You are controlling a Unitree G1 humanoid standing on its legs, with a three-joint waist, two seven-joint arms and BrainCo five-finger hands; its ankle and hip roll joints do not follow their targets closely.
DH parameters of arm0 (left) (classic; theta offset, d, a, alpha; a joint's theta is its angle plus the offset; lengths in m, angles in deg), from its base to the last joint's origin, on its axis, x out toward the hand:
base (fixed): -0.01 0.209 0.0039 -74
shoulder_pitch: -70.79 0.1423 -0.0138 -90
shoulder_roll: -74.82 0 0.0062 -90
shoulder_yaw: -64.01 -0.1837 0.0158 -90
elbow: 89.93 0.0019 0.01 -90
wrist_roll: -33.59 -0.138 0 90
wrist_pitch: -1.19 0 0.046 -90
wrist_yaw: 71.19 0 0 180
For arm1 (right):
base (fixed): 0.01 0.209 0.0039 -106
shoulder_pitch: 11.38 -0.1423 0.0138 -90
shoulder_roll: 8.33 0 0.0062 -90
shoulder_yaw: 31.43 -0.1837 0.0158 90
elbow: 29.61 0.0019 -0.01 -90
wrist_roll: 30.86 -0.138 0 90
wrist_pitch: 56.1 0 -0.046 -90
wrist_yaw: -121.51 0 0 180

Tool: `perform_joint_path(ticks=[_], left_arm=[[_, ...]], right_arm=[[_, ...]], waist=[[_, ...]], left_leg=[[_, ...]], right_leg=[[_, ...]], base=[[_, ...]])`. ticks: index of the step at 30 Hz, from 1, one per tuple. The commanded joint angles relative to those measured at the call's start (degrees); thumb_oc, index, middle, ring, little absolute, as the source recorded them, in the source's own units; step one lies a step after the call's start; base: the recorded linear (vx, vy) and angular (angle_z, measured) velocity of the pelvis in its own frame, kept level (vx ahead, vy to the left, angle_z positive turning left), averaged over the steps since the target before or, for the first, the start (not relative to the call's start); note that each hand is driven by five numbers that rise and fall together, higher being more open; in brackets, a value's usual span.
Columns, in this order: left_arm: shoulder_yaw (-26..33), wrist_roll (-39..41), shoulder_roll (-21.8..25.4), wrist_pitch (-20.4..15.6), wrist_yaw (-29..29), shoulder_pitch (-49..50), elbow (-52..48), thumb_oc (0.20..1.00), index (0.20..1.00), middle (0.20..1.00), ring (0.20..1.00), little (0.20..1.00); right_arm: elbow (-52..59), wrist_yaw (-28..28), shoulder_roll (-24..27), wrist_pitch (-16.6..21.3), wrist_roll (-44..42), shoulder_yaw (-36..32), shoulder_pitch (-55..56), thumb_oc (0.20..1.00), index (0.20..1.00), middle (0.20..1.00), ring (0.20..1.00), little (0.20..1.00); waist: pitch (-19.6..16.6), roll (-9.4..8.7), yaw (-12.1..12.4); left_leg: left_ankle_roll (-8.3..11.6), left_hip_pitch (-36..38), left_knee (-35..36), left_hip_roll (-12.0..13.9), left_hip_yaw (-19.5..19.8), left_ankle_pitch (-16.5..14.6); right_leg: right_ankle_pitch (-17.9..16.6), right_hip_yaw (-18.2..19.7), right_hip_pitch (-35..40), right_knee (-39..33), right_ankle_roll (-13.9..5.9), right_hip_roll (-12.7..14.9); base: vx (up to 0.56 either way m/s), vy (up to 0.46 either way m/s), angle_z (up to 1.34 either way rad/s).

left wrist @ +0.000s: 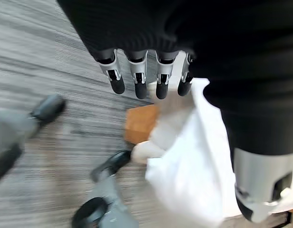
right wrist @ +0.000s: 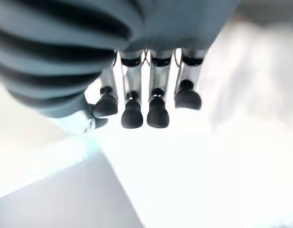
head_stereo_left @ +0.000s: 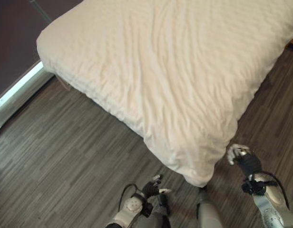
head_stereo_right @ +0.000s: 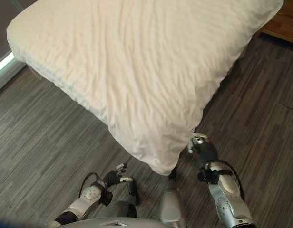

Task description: Making the bed.

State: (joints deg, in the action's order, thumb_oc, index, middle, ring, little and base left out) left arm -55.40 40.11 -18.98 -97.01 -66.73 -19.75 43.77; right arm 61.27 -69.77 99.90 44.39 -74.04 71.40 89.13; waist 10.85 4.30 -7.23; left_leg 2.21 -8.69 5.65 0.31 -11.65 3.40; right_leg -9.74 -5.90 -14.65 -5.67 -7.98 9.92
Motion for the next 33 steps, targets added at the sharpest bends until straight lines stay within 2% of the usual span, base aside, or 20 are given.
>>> perform_joint_path(ticks=[1, 4, 8, 9, 12, 16, 19, 23, 27, 33], left_arm=[[0.31, -2.89, 0.79, -1.67, 1.16, -4.63, 1.66, 1.0, 1.0, 1.0, 1.0, 1.0], [-0.5, -3.38, 0.69, -1.71, 2.27, -3.81, 0.95, 1.0, 1.0, 1.0, 1.0, 1.0], [-1.27, -3.4, 0.3, -1.62, 2.41, -3.7, 0.82, 1.0, 1.0, 1.0, 1.0, 1.0], [-2.1, -3.45, -0.01, -1.66, 2.43, -3.59, 0.9, 1.0, 1.0, 1.0, 1.0, 1.0], [-2.72, -3.15, -0.17, -1.7, 2.49, -3.58, 0.66, 1.0, 1.0, 1.0, 1.0, 1.0], [-4.71, -2.51, -0.97, -1.87, 2.23, -4.35, 0.84, 1.0, 1.0, 1.0, 1.0, 1.0], [-5.26, -2.11, -1.42, -1.77, 2.15, -4.5, 1.12, 1.0, 1.0, 1.0, 1.0, 1.0], [-6.82, -1.95, -2.44, -1.51, 2.33, -5.26, 2.14, 1.0, 1.0, 1.0, 1.0, 1.0], [-7.47, -1.56, -2.95, -1.42, 2.36, -6.05, 2.6, 1.0, 1.0, 1.0, 1.0, 1.0], [-7.06, -0.73, -3.82, -1.23, 1.84, -7.64, 3.96, 1.0, 1.0, 1.0, 1.0, 1.0]], right_arm=[[-2.17, -6.01, 2.64, -1.26, 0.99, 1.78, -4.1, 0.2, 0.2, 0.2, 0.2, 0.2], [-4.99, -7.78, 4.75, -3.04, 4.27, 7.98, -9.3, 0.2, 0.2, 0.2, 0.2, 0.2], [-9.8, -7.12, 3.76, -3.08, 5.08, 11.29, -16.05, 0.2, 0.2, 0.2, 0.2, 0.2], [-12.44, -6.55, 3.23, -3.1, 5.51, 13.19, -20.84, 0.2, 0.2, 0.2, 0.2, 0.2], [-15.13, -5.65, 2.41, -2.72, 4.87, 13.55, -25.08, 0.2, 0.2, 0.2, 0.2, 0.2], [-19.65, -4.1, -0.53, -2.24, 2.5, 14.9, -33.72, 0.2, 0.2, 0.2, 0.2, 0.2], [-21.13, -4.12, -2.26, -2.37, 0.35, 14.79, -35.12, 0.2, 0.2, 0.2, 0.2, 0.2], [-33.32, -3.15, -5.61, -3.91, -0.38, 13.97, -37.39, 0.2, 0.2, 0.2, 0.2, 0.2], [-40.51, -2.84, -9.25, -5.13, -3.7, 11.07, -35.81, 0.2, 0.2, 0.2, 0.2, 0.2], [-50.64, -2.51, -14.97, -6.43, -9.59, 4.23, -30.62, 0.2, 0.2, 0.2, 0.2, 0.2]], waist=[[2.2, 0.47, 1.34], [2.04, 1.03, 2.56], [2.22, 1.82, 3.54], [2.3, 2.64, 4.3], [2.42, 3.41, 4.87], [2.69, 5.38, 6.39], [2.75, 5.74, 6.83], [3.08, 6.82, 7.73], [3.22, 7.34, 8.01], [3.64, 7.77, 7.18]], left_leg=[[1.45, 0.61, -0.65, -0.17, 0.69, -0.35], [1.51, 0.32, -0.65, -0.3, 1.08, -0.02], [1.55, 0.14, -0.65, -0.4, 1.39, 0.16], [1.6, -0.11, -0.65, -0.52, 1.43, 0.32], [1.67, -0.49, -0.65, -0.62, 1.52, 0.5], [1.96, -1.77, -0.65, -0.82, 1.93, 1.2], [2.05, -2.19, -0.65, -0.74, 1.95, 1.42], [2.43, -3.04, -0.65, -0.63, 2.34, 1.75], [2.52, -3.28, -0.65, -0.49, 2.53, 1.75], [2.52, -3.26, -0.65, -0.37, 2.1, 1.45]], right_leg=[[-1.32, 0.33, 2.81, 0.67, -2.98, 2.25], [-1.36, -0.32, 2.82, 0.67, -2.88, 2.59], [-1.47, -0.57, 2.73, 0.67, -2.95, 2.81], [-1.53, -0.6, 2.47, 0.67, -2.95, 2.89], [-1.61, -0.62, 2.15, 0.67, -2.95, 2.99], [-1.85, -0.64, 0.96, 0.67, -2.94, 3.09], [-1.91, -0.67, 0.6, 0.67, -2.85, 3.08], [-1.68, -1.04, 0.04, 0.67, -2.61, 2.8], [-1.48, -1.27, -0.07, 0.67, -2.54, 2.72], [-1.08, -1.02, -0.24, 0.67, -2.45, 2.39]], base=[[0.0, -0.017, 0.07], [-0.01, -0.029, -0.01], [-0.01, -0.012, 0.1], [-0.02, -0.003, 0.1], [-0.01, -0.002, 0.01], [-0.01, -0.008, 0.04], [0.0, -0.025, 0.01], [0.01, -0.042, 0.0], [0.0, -0.01, 0.0], [0.04, -0.018, -0.01]])
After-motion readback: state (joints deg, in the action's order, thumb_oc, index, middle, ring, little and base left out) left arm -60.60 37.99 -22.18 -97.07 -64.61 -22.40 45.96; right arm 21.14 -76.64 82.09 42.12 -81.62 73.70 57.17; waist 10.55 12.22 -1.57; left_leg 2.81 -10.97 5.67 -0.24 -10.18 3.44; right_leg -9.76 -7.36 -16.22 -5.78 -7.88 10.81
